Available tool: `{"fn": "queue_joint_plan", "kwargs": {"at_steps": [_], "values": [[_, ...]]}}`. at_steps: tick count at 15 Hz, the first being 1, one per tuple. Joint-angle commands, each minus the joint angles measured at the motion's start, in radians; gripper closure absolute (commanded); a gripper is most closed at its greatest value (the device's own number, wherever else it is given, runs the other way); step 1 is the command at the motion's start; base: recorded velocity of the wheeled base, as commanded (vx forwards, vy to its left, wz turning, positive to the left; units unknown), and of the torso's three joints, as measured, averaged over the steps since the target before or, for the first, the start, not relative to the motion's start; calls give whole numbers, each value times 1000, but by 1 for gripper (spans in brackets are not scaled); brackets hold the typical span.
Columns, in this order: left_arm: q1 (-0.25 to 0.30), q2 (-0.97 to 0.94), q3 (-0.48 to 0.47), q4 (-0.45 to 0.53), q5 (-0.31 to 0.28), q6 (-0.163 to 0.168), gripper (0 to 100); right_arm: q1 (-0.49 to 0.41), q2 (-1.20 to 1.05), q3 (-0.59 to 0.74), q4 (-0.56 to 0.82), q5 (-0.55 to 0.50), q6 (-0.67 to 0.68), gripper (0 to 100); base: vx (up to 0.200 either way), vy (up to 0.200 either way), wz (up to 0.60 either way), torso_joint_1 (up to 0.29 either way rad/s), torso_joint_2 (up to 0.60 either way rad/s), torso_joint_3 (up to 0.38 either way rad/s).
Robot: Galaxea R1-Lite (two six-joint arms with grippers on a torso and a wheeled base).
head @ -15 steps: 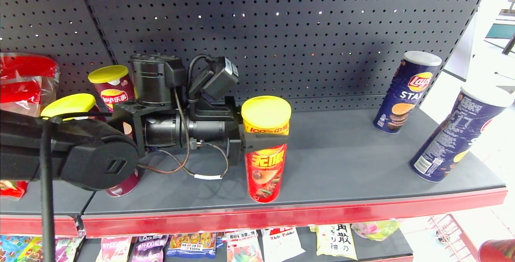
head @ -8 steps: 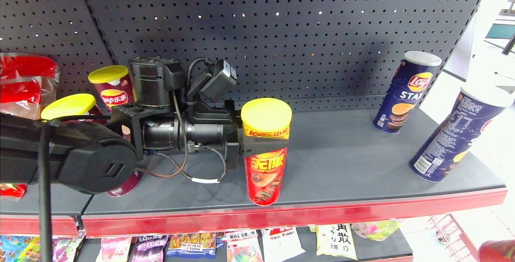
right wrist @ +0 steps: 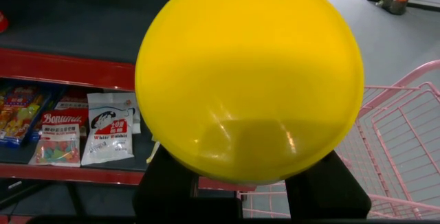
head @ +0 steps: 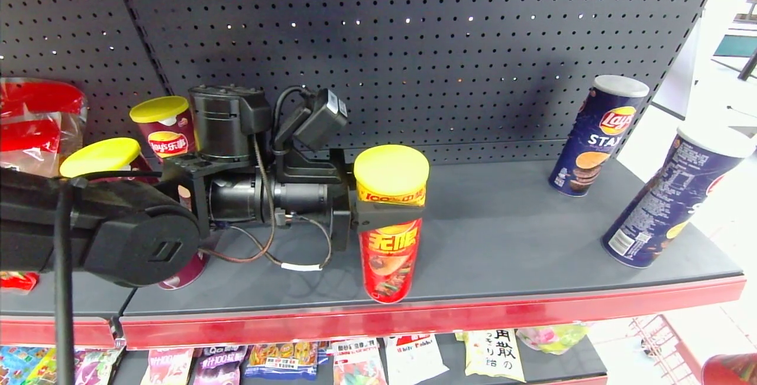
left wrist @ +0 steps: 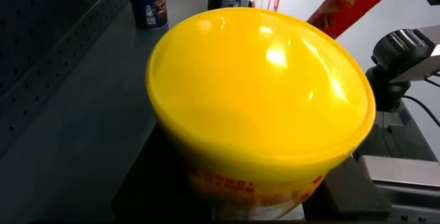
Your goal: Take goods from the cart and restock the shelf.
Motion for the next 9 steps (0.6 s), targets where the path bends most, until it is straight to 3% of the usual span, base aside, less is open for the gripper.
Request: {"fn": "queue_joint_plan", "kwargs": {"at_steps": [1,3,4,9], "values": [[0,5,6,1,0,2,100,2,1,0,1,0,0,100,0,0,0,0,0,0],[2,5,31,-15,0,7,100,0,1,0,1,0,0,100,0,0,0,0,0,0],[2,3,46,-32,0,5,0,2,1,0,1,0,0,100,0,0,0,0,0,0],[8,-1,58,-54,9,-1,0,0,1,2,2,0,0,100,0,0,0,0,0,0]]}}
